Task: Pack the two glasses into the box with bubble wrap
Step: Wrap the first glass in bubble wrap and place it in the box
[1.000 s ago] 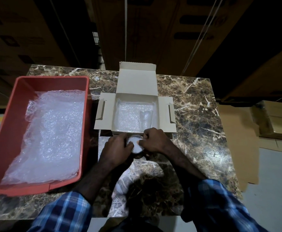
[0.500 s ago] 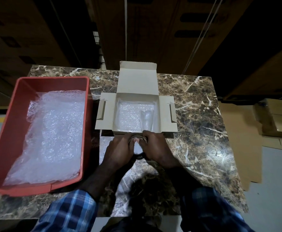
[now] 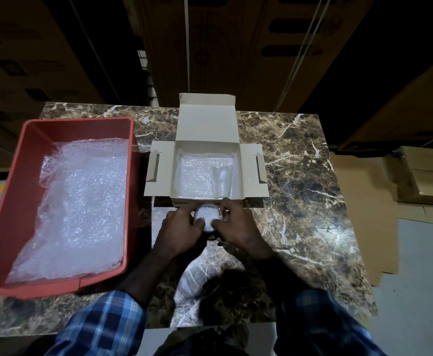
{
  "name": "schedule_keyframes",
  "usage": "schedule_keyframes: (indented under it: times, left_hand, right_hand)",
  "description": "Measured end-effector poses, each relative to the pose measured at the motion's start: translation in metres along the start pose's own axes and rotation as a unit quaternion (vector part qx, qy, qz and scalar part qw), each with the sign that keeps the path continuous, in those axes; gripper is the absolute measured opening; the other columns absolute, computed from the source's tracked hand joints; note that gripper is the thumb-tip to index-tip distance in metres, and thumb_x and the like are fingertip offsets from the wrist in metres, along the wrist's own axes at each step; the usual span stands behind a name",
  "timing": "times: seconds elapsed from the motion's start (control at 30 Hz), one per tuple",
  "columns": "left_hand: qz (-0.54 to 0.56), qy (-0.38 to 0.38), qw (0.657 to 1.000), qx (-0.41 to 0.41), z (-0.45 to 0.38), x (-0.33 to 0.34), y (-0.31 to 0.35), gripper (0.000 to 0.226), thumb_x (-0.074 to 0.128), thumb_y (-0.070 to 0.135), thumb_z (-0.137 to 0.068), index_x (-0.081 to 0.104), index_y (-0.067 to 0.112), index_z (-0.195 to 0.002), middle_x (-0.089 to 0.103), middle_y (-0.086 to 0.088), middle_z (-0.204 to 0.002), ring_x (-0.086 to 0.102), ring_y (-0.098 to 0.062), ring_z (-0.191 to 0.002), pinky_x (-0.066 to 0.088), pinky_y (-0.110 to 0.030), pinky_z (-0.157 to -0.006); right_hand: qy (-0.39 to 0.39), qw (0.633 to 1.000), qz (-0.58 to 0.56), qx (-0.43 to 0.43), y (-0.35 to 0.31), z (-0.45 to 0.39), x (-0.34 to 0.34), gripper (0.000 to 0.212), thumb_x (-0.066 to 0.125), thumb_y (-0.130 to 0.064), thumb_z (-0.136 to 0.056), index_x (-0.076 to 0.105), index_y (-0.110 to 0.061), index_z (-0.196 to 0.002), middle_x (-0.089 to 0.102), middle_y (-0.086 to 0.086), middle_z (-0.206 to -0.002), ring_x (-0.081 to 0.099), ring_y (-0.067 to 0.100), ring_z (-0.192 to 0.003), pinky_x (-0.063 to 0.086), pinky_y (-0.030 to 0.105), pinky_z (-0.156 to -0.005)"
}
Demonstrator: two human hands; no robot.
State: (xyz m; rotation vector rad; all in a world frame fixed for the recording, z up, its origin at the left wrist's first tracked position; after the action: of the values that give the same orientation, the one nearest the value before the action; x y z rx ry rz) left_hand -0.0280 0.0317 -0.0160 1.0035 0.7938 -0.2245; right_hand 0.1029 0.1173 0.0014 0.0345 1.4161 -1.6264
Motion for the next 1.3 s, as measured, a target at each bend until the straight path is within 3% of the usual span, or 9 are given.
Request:
schedule_keyframes:
  times: [0.13,0.23,0.33,0.5,0.63,0.93,1.03,1.13,1.3]
  left_hand:
    - [0.012,0.004,1.0,-0.007,-0.002,0.0,-0.003,0.032,0.061,0.028,-0.086,0.067,0.037,-0.117,0.063,0.011,-0.069,0.063,-0.022,-0.085,0.039,-0.028,-0.071]
    - [0.071,0.009,0.997,-0.017,0.007,0.001,-0.01,0.026,0.055,0.038,-0.095,0.068,0.034,-0.118,0.069,0.01,-0.08,0.063,-0.018,-0.088,0.044,-0.03,-0.079]
    - [0.074,0.05,0.996,0.021,0.028,0.003,-0.021,0.038,0.036,0.04,-0.102,0.065,0.026,-0.123,0.071,0.0,-0.105,0.063,-0.022,-0.101,0.044,-0.029,-0.09]
    - [-0.144,0.081,0.983,0.085,0.053,0.032,-0.062,0.055,0.033,0.039,-0.101,0.044,0.01,-0.147,0.037,-0.017,-0.156,0.027,-0.033,-0.147,0.02,-0.045,-0.12]
    - [-0.153,0.052,0.98,0.113,0.055,0.047,-0.081,0.068,0.026,0.049,-0.103,0.02,0.012,-0.159,0.005,-0.013,-0.167,-0.004,-0.025,-0.155,-0.004,-0.032,-0.123]
    - [-0.184,0.079,0.965,0.169,0.051,0.049,-0.075,0.066,0.031,0.044,-0.102,0.033,0.002,-0.153,0.019,-0.02,-0.163,0.013,-0.031,-0.153,-0.001,-0.04,-0.125]
    - [-0.226,0.068,0.953,0.19,0.047,0.055,-0.071,0.066,0.035,0.045,-0.1,0.033,0.006,-0.154,0.021,-0.014,-0.164,0.015,-0.027,-0.153,0.009,-0.05,-0.123]
    - [-0.241,0.082,0.948,0.19,0.039,0.056,-0.066,0.066,0.041,0.045,-0.096,0.043,0.005,-0.149,0.032,-0.015,-0.159,0.027,-0.026,-0.149,0.018,-0.051,-0.121]
    - [-0.249,0.095,0.945,0.188,0.033,0.056,-0.066,0.068,0.038,0.049,-0.097,0.047,0.003,-0.146,0.038,-0.017,-0.156,0.031,-0.026,-0.146,0.013,-0.048,-0.122]
  right_hand:
    - [0.02,0.999,-0.038,0.025,0.007,0.006,0.003,0.016,0.068,-0.015,-0.076,0.058,-0.019,-0.088,0.063,0.0,-0.066,0.06,-0.004,-0.052,0.048,0.017,-0.048]
    - [-0.016,0.985,-0.17,0.022,0.021,0.017,0.021,0.038,0.07,-0.024,-0.07,0.06,-0.032,-0.106,0.072,0.001,-0.088,0.07,0.017,-0.078,0.059,0.04,-0.071]
    - [-0.017,0.987,-0.155,-0.029,0.026,0.028,0.031,0.06,0.07,-0.016,-0.072,0.052,-0.038,-0.125,0.068,-0.004,-0.109,0.068,0.012,-0.094,0.056,0.037,-0.081]
    - [0.067,0.992,-0.082,-0.064,0.021,0.034,0.029,0.067,0.079,-0.028,-0.075,0.047,-0.037,-0.133,0.067,-0.011,-0.105,0.065,0.001,-0.09,0.054,0.027,-0.084]
    - [0.092,0.992,-0.06,-0.067,0.018,0.033,0.03,0.062,0.078,-0.037,-0.079,0.046,-0.038,-0.132,0.069,-0.009,-0.095,0.065,0.003,-0.083,0.055,0.031,-0.078]
    - [0.166,0.981,-0.045,-0.094,0.0,0.039,0.023,0.061,0.076,-0.051,-0.07,0.053,-0.029,-0.122,0.069,-0.004,-0.096,0.068,0.017,-0.084,0.057,0.039,-0.072]
    - [0.192,0.973,-0.07,-0.104,-0.037,0.034,0.004,0.065,0.071,-0.058,-0.07,0.047,-0.027,-0.122,0.067,-0.002,-0.111,0.07,0.015,-0.089,0.061,0.033,-0.069]
    - [0.196,0.977,-0.066,-0.056,-0.062,0.004,-0.014,0.067,0.072,-0.053,-0.074,0.039,-0.027,-0.126,0.067,0.001,-0.109,0.068,0.017,-0.087,0.061,0.035,-0.07]
    - [0.17,0.985,0.027,0.02,-0.072,-0.048,-0.02,0.063,0.07,-0.051,-0.08,0.042,-0.016,-0.124,0.064,0.006,-0.097,0.062,0.029,-0.09,0.041,0.029,-0.071]
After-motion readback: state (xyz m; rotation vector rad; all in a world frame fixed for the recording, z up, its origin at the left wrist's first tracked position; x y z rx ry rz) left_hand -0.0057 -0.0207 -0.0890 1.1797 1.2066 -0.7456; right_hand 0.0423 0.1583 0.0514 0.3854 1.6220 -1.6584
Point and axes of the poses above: each hand's wrist, its own z-axis away from the middle knuckle, its own x-axis out of the palm, y = z × x, the point moved 9 cm from there along -z, towards the middle knuckle
